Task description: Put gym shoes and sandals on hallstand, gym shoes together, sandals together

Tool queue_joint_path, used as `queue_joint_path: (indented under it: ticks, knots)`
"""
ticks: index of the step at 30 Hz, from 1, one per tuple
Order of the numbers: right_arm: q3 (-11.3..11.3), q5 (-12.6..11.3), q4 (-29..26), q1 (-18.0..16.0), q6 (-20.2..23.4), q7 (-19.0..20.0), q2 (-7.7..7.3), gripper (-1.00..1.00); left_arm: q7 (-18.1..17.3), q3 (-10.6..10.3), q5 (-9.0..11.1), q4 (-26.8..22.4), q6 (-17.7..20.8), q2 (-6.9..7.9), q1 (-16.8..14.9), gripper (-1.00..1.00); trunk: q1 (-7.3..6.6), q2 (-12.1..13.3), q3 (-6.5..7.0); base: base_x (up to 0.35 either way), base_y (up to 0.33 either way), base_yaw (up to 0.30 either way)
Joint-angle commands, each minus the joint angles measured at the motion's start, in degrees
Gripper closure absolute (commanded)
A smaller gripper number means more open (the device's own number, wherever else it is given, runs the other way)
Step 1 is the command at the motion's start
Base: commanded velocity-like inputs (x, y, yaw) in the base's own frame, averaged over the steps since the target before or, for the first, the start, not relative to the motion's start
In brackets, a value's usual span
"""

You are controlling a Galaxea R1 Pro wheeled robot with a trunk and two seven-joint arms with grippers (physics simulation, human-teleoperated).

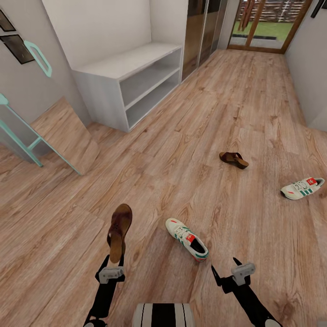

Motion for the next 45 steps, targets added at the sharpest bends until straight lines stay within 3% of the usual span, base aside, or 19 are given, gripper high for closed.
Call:
queue_joint_path:
  ticks: [1, 9, 12, 13, 16, 23, 28, 35, 45]
  knots:
    - [0.0, 0.0, 0.0, 0.0, 0.0, 0.0, 0.0, -1.0, 0.0, 0.0, 0.1, -0.1, 0.0, 0.0, 0.0, 1.0, 0.0, 0.0, 0.0, 0.0, 0.0, 0.0]
    - [-0.1, 0.1, 0.2, 0.4, -0.5, 0.0, -0.03, -1.0, -2.1, 0.3, 1.4, -15.9, 1.6, 0.35, 8.6, 1.0, 0.0, 0.0, 0.0, 0.0, 0.0, 0.0]
    - [-0.1, 0.1, 0.2, 0.5, -0.6, 0.1, 0.07, -1.0, -2.6, 0.5, 3.1, -22.7, 6.9, 0.97, 11.6, 1.0, 0.0, 0.0, 0.0, 0.0, 0.0, 0.0]
    - [-0.1, 0.1, 0.2, 0.5, -0.6, 0.1, 0.07, -1.0, -2.6, 0.5, 3.1, -22.7, 6.9, 0.97, 11.6, 1.0, 0.0, 0.0, 0.0, 0.0, 0.0, 0.0]
    - [-0.1, 0.1, 0.4, 0.5, -0.6, 0.1, 0.15, -1.0, -2.8, 0.7, 5.4, -27.6, 14.1, 1.43, 13.2, 1.0, 0.0, 0.0, 0.0, 0.0, 0.0, 0.0]
    - [-0.1, 0.2, 0.9, 0.6, -0.7, 0.0, 0.16, -1.0, -2.7, 0.7, 7.4, -35.9, 20.5, 2.23, 15.7, 1.0, 0.0, 0.0, 0.0, 0.0, 0.0, 0.0]
    - [-0.1, 0.3, 1.2, 0.6, -0.7, -0.1, 0.16, -1.0, -2.6, 0.7, 7.7, -40.4, 22.0, 2.91, 18.1, 1.0, 0.0, 0.0, 0.0, 0.0, 0.0, 0.0]
    - [-0.1, 0.4, 1.4, 0.6, -0.7, -0.1, 0.21, -1.0, -2.8, 0.7, 8.4, -47.1, 23.1, 5.38, 22.3, 1.0, 0.0, 0.0, 0.0, 0.0, 0.0, 0.0]
    - [-0.1, 0.4, 1.4, 0.6, -0.7, -0.1, 0.24, -1.0, -0.2, 1.6, 9.4, -50.0, 23.4, 6.31, 23.6, 1.0, 0.0, 0.0, 0.0, 0.0, 0.0, 0.0]
